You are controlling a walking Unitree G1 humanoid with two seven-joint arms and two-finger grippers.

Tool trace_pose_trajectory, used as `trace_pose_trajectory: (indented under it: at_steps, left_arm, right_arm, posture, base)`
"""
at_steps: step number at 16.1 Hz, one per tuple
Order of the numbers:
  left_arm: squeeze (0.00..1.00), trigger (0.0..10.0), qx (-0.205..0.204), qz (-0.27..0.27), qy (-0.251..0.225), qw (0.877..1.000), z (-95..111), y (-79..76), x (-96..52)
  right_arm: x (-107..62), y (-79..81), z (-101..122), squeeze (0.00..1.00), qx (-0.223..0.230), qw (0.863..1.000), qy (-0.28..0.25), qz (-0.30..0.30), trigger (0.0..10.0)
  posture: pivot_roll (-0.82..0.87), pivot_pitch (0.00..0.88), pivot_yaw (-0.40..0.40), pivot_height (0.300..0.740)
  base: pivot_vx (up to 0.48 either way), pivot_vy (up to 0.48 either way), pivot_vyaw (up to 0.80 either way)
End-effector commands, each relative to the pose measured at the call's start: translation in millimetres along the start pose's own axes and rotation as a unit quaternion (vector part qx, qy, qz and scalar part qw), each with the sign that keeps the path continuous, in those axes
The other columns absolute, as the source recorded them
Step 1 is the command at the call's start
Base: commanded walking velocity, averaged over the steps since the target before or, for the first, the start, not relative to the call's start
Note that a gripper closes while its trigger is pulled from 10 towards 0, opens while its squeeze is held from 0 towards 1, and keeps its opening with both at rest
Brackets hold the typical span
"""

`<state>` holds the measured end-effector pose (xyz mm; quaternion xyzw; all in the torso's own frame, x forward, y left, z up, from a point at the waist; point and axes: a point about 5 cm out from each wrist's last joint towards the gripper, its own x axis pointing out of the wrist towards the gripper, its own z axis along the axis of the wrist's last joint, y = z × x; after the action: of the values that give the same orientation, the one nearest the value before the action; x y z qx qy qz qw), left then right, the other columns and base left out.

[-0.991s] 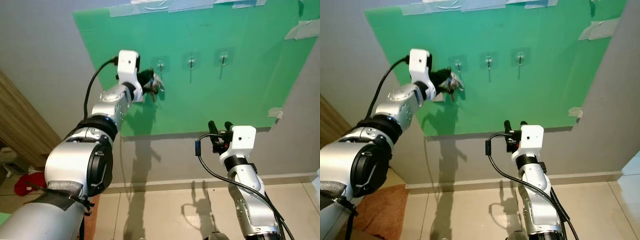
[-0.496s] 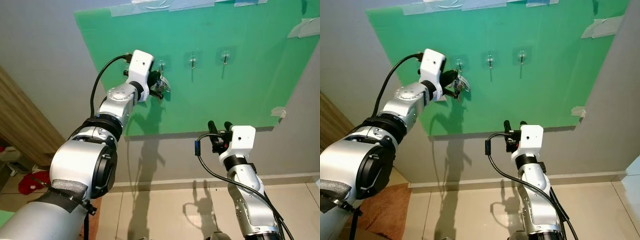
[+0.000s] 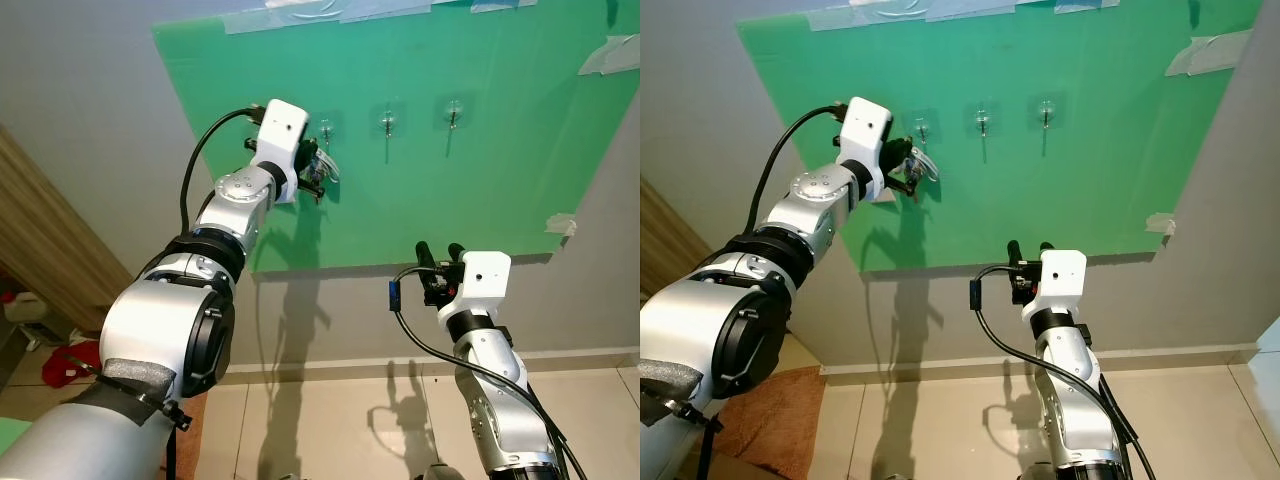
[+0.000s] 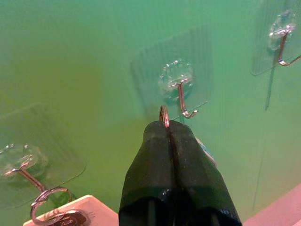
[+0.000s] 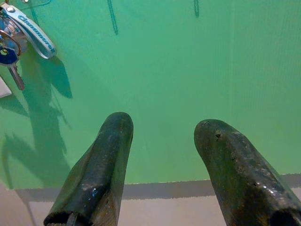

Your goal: Hang keys on a hook

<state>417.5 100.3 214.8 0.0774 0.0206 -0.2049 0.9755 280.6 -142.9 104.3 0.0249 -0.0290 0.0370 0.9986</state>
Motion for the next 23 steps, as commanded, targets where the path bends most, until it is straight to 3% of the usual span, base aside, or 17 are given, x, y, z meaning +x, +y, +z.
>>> trace_pose_trajectory:
  at_steps: [1,12,15,18,20,23]
  left_arm:
    - [0.00,0.0,-0.016,0.018,-0.005,1.000,6.3,8.0,-0.8]
    - [0.00,0.0,0.006,-0.023,-0.027,0.999,16.5,-7.3,4.1]
    - [0.00,0.0,0.050,-0.015,-0.021,0.998,17.7,-8.4,4.8]
    - [0.00,0.0,0.119,-0.019,-0.006,0.993,13.7,-13.1,5.5]
    - [0.00,0.0,0.199,-0.023,0.008,0.980,9.6,-18.2,6.3]
    - [0.00,0.0,0.216,-0.020,0.014,0.976,6.8,-18.5,6.1]
  right_arm:
    - [1.8,6.3,1.3,0.00,0.001,1.000,-0.002,0.006,10.0]
    - [4.2,7.6,1.5,0.00,-0.003,1.000,-0.001,0.015,10.0]
    - [4.0,7.9,1.3,0.00,-0.002,1.000,-0.001,0.015,10.0]
    - [3.4,8.1,0.9,0.00,-0.002,1.000,-0.001,0.014,10.0]
    - [3.3,8.1,0.4,0.00,-0.001,1.000,0.001,0.013,10.0]
    - [3.0,8.3,-0.1,0.00,-0.001,1.000,0.002,0.013,10.0]
  posture:
    - [-0.36,0.000,0.222,0.707]
    - [-0.35,0.000,0.214,0.707]
    - [-0.35,0.000,0.219,0.707]
    - [-0.35,0.000,0.219,0.707]
    - [-0.35,0.000,0.219,0.707]
    - [-0.35,0.000,0.219,0.707]
  base:
    - [0.000,0.000,0.00]
    - [0.000,0.000,0.00]
    - [0.000,0.000,0.00]
    - [0.000,0.000,0.00]
    - [0.000,0.000,0.00]
    - [0.000,0.000,0.00]
